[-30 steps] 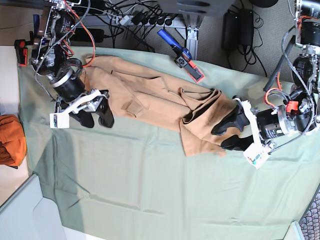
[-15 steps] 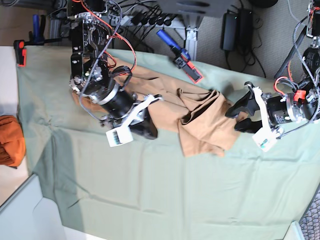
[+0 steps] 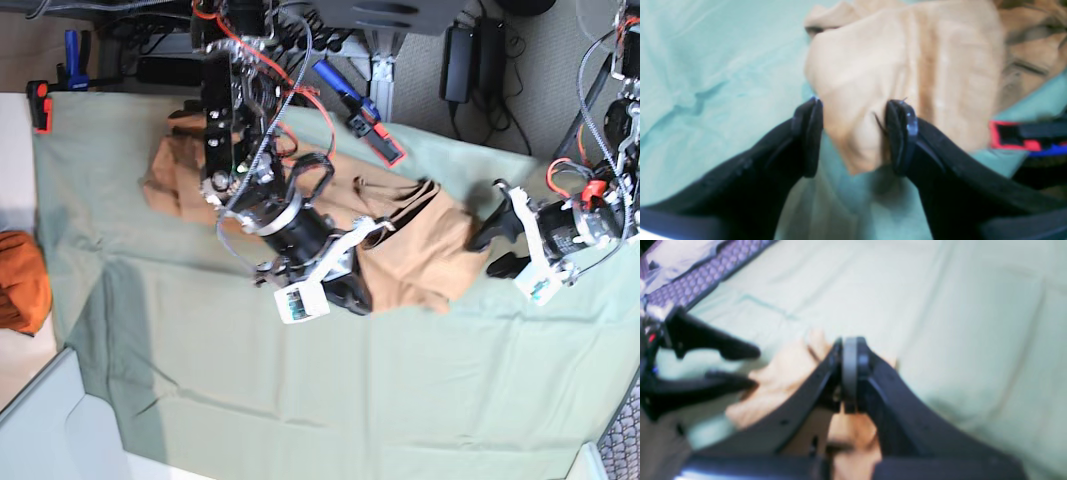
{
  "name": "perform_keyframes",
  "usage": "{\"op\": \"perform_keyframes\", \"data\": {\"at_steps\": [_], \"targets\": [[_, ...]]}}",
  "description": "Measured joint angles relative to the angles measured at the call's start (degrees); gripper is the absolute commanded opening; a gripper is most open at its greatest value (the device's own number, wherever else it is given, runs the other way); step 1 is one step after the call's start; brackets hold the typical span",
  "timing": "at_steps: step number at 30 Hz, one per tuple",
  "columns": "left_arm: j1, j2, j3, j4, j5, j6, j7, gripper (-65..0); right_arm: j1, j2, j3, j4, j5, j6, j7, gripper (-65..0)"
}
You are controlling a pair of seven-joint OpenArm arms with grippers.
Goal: Fold the T-shirt properly
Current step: 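Move the right gripper to the strip's middle and pinch the fabric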
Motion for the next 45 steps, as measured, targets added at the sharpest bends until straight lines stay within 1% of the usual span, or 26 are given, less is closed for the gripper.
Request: {"op": "perform_keyframes", "data": {"at_steps": [3,7,10,14,20,23,28,31,34,36,39,42,45], "targets": [[-1.25,0.39,0.0,-3.17,-0.22,0.04,-0.9,-30.9,3.02,-1.66,0.0,-4.79,-2.71,0.0,2.32,-65.0],[-1.25,0.83,0.04,-6.95,-0.09,0.02,-0.87,-30.9,6.51,-1.46,0.0,-15.21,-3.67,0.0,2.1,-65.0],[-1.22,0.48,0.04,-8.07,-0.28,0.02,-0.96,-30.9,7.61,-1.46,0.0,-18.53,-3.65,0.0,2.38,-65.0],[-0.61,-0.33,0.0,-8.11,-0.37,0.04,-0.11,-30.9,6.71,-0.33,-0.76,-18.97,-3.39,0.0,0.98,-65.0],[-0.31,-0.28,0.0,-8.11,-1.07,0.04,0.72,-30.9,5.38,3.52,-2.89,-19.15,-2.56,0.0,0.57,-65.0],[-0.31,-0.17,-0.37,-8.11,-1.31,0.02,1.36,-30.9,3.8,4.92,-2.89,-19.15,0.94,0.0,-0.13,-65.0],[0.09,-0.15,-3.74,-8.11,-5.81,0.02,4.02,-30.9,0.9,5.01,-3.19,-19.15,6.64,0.0,-0.55,-65.0],[0.17,-0.15,-5.81,-8.09,-8.09,0.02,4.55,-30.9,0.0,5.03,-4.07,-19.02,8.2,0.02,-0.5,-65.0],[0.17,-0.07,-6.67,-8.09,-8.79,0.02,4.63,-30.9,-0.07,5.05,-5.6,-18.86,8.48,0.02,-0.52,-65.0],[0.17,0.59,-6.67,-8.09,-9.11,0.04,4.79,-30.9,-0.11,5.03,-6.58,-18.45,8.48,0.0,-0.55,-65.0],[0.17,2.49,-6.67,-8.09,-9.11,0.04,4.74,-30.9,-0.11,5.03,-7.54,-17.03,8.79,0.0,-1.53,-65.0],[0.17,4.33,-6.67,-8.09,-9.11,0.02,4.76,-30.9,-0.11,5.05,-8.17,-15.21,11.52,0.02,-3.15,-65.0],[0.17,5.03,-6.67,-8.09,-9.09,0.02,4.81,-30.9,-0.11,4.98,-9.07,-13.57,12.26,0.0,-3.58,-65.0]]}}
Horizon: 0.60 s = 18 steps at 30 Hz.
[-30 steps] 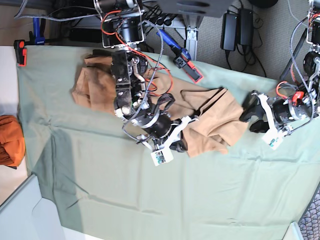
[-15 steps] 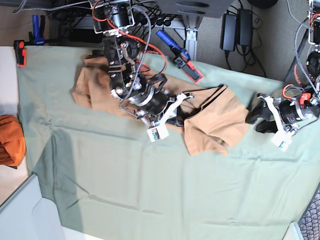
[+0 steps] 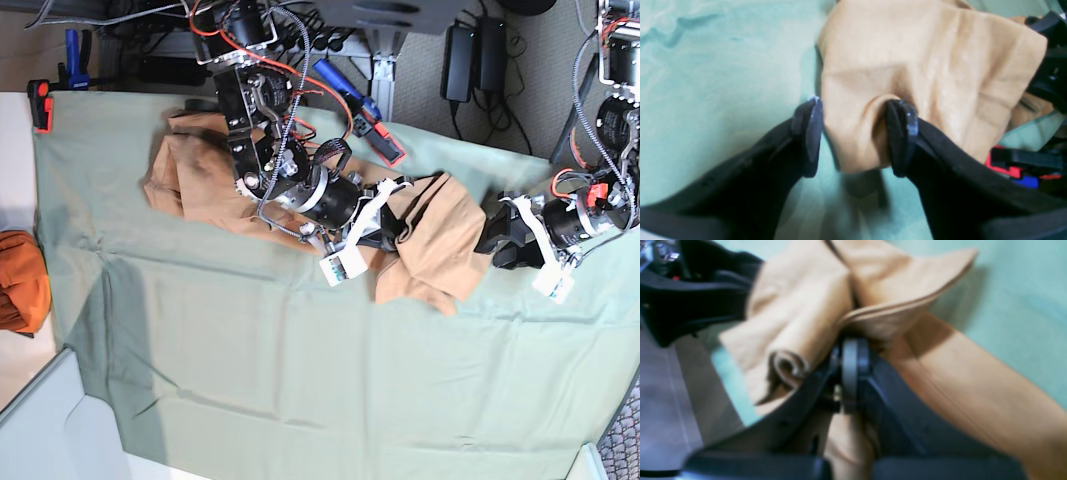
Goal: Fold the T-shirt properly
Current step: 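Move the right gripper to the strip's middle and pinch the fabric, then release the right gripper and pull it back toward the collar end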
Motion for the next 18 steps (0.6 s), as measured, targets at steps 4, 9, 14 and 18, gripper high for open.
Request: {"op": "perform_keyframes", "data": {"at_steps": [4,9,14,18], "targets": [[-0.02,0.17,-0.04,0.0,0.0,0.02,-0.28,-30.9,-0.02,-0.98,-0.2,0.22,-0.11,0.0,-1.68,-65.0],[-0.5,0.55,-0.04,0.0,0.22,0.02,-0.68,-30.9,-0.26,-2.36,-0.46,0.22,0.96,0.0,-2.78,-65.0],[-1.09,1.05,-0.04,0.0,0.42,0.02,-0.96,-30.9,-2.32,-2.8,-0.52,0.24,1.46,0.0,-2.75,-65.0],[-2.23,1.81,-0.09,0.0,1.11,0.02,-1.36,-30.9,-4.98,-2.8,-0.57,0.24,1.49,0.0,-2.84,-65.0]]}}
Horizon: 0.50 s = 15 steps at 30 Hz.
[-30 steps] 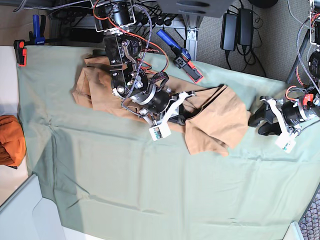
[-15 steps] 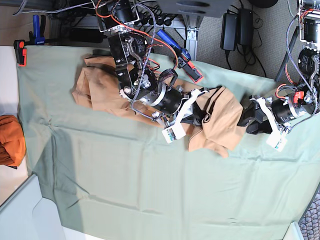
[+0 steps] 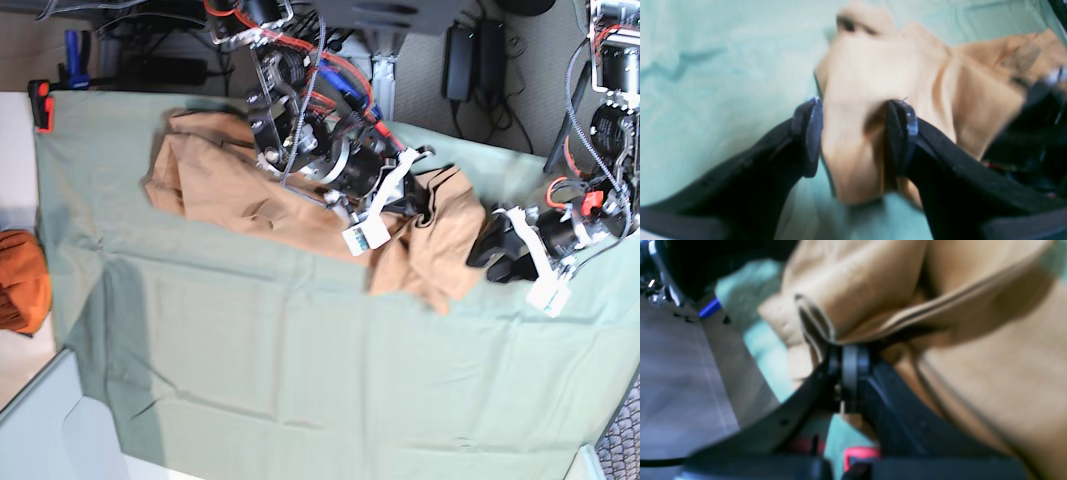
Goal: Fold the T-shirt properly
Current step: 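Release the right gripper and pull it back toward the collar end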
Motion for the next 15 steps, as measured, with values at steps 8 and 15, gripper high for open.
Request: {"op": "perform_keyframes", "data": {"at_steps": [8,15], "targets": [[-0.61,0.48,0.0,0.0,0.87,0.0,-0.02,-30.9,-0.44,0.02,0.31,4.87,-1.03,0.0,-0.09,-65.0],[-0.61,0.48,0.0,0.0,0.87,0.0,0.04,-30.9,-0.44,1.38,5.86,12.57,-4.37,0.0,-1.9,-65.0]]}}
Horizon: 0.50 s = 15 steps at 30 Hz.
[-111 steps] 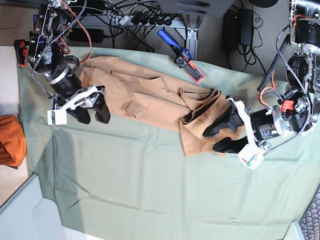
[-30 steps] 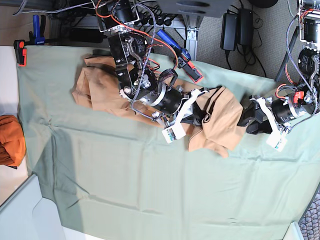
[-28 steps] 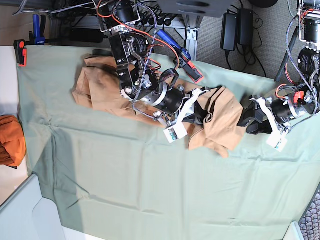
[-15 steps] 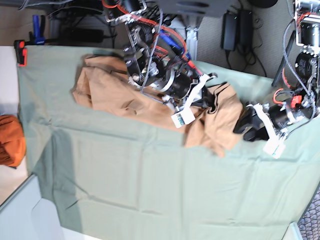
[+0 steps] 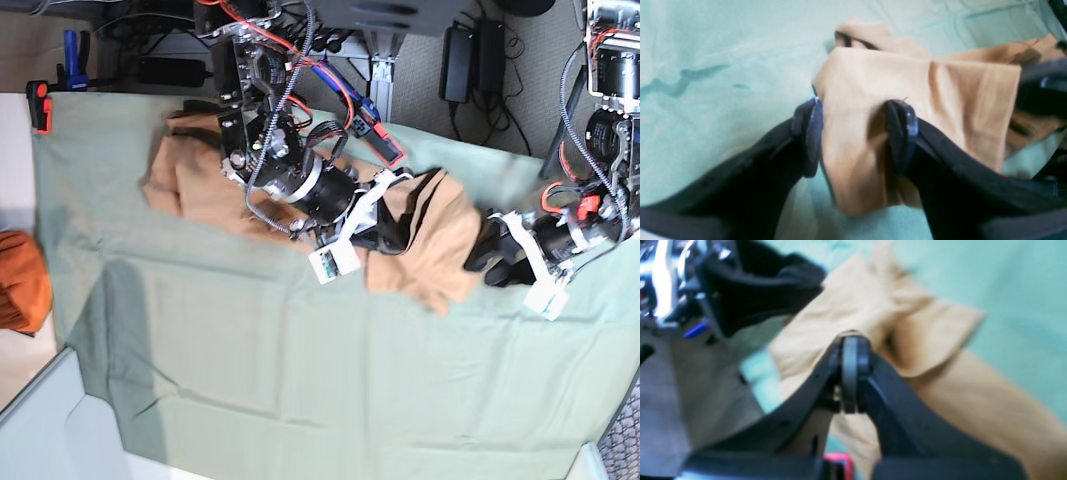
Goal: Fold the T-shirt properly
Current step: 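Release the right gripper and pull it back toward the collar end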
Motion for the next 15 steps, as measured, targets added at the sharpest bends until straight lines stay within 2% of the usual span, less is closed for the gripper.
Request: {"op": "perform_keyframes", "data": {"at_steps": [4,8,13,14,15], "targets": [[0.02,-0.35,0.0,0.0,-0.13,-0.02,1.31,-30.9,-0.02,3.87,8.83,2.56,2.08,0.0,-3.52,-65.0],[0.24,-1.99,0.0,0.0,-1.36,-0.02,1.81,-30.9,-0.83,7.74,23.43,2.58,11.82,0.0,-7.96,-65.0],[0.31,-3.39,0.0,0.0,-1.84,0.0,2.14,-30.9,-4.98,10.03,39.87,2.58,20.09,0.02,-13.62,-65.0],[0.31,-3.52,0.0,0.0,-1.95,0.0,2.14,-30.9,-6.05,10.51,42.1,2.58,20.98,0.0,-14.34,-58.9],[0.31,-3.52,0.0,0.0,-1.95,0.0,2.16,-30.9,-7.32,11.21,43.78,2.6,21.62,0.02,-14.56,-49.7]]}}
